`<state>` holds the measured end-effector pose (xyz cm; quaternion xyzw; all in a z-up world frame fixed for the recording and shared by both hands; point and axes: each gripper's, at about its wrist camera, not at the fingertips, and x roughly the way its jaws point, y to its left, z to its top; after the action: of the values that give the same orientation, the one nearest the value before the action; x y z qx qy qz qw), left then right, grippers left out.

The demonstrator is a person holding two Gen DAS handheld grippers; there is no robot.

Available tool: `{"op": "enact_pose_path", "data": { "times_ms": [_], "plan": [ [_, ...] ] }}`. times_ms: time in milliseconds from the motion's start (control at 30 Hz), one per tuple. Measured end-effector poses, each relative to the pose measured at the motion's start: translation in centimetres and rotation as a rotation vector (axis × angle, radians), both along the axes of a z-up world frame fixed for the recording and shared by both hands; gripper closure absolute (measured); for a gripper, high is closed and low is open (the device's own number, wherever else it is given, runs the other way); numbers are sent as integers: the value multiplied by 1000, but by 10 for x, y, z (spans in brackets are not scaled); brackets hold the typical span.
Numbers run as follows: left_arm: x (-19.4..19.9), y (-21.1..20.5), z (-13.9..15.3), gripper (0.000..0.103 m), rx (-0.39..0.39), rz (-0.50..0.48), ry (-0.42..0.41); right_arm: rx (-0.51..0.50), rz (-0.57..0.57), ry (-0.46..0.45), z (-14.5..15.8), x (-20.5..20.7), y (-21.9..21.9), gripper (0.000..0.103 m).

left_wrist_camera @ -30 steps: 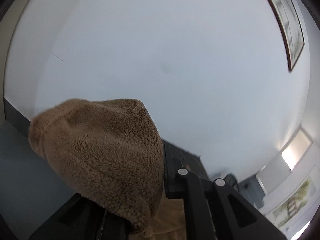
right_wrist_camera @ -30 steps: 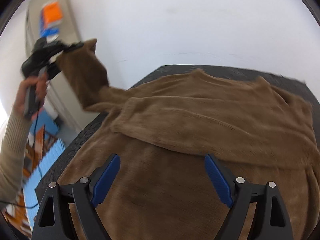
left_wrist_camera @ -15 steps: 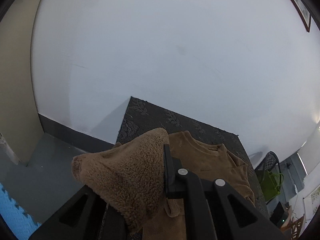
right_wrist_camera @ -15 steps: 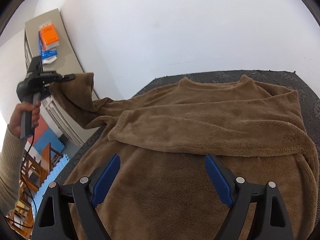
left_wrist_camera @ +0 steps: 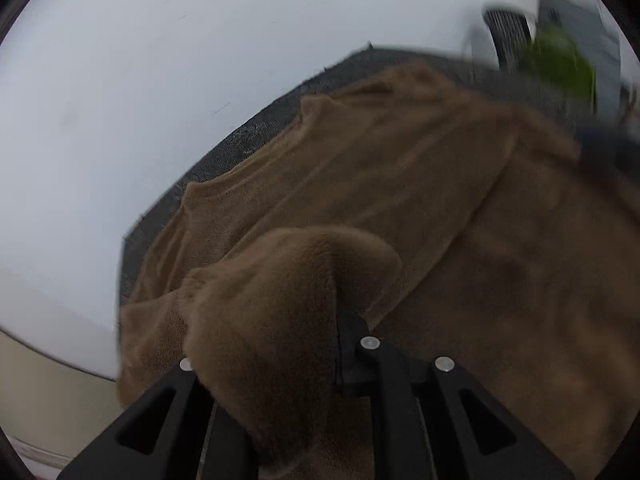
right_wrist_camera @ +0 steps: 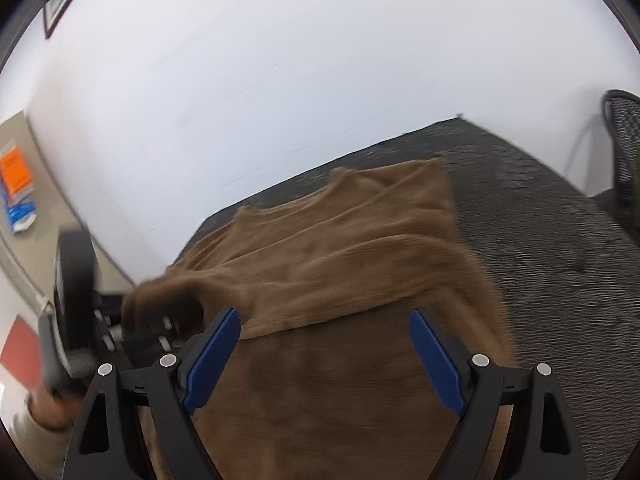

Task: Fold clothes
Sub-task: 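Lay the sweatshirt edge down and open the left gripper, then grasp a sweatshirt sleeve cuff with the right gripper and lift it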

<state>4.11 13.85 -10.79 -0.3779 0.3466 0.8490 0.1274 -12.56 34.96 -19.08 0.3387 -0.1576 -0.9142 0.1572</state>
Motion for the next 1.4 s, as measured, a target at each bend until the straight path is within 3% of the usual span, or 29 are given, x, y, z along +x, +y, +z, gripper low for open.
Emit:
{"op": "enact_pose_path", "data": {
  "times_ms": [67, 133, 200, 367, 500, 600, 800, 967, 1100, 1200, 1300, 1400],
  "plan": [
    [16, 5, -3, 86, -53, -23, 34, -5, -12, -9, -1, -2, 14, 15],
    [26, 1, -1, 67, -20, -35, 11, -25, -2, -16, -3, -6, 21, 15],
    [35, -11, 6, 40, 80, -34, -47, -49, 24, -25, -4, -10, 23, 15],
    [62, -53, 35, 23, 395, -90, -140, -22, 119, -19, -1, -12, 4, 15],
    [79, -84, 54, 22, 578, -120, -162, 17, 199, -7, 4, -14, -19, 15],
    [73, -110, 53, 22, 687, -48, -169, 62, 264, 8, 12, -13, -43, 15],
    [73, -168, 57, 22, 992, 30, -206, 157, 383, 23, 26, -18, -103, 15],
    [82, -195, 55, 22, 1018, 108, -157, 174, 472, -44, 22, -32, -162, 15],
    [86, -215, 51, 21, 1013, 203, -139, 249, 525, -61, 5, -40, -205, 15],
    [84, -231, 43, 21, 1067, 252, -162, 303, 563, -77, -8, -45, -236, 16],
    [86, -243, 41, 21, 1093, 280, -159, 322, 540, -104, -20, -49, -229, 54],
    [84, -249, 39, 20, 1099, 300, -160, 315, 476, -98, -21, -46, -202, 66]
  ]
}}
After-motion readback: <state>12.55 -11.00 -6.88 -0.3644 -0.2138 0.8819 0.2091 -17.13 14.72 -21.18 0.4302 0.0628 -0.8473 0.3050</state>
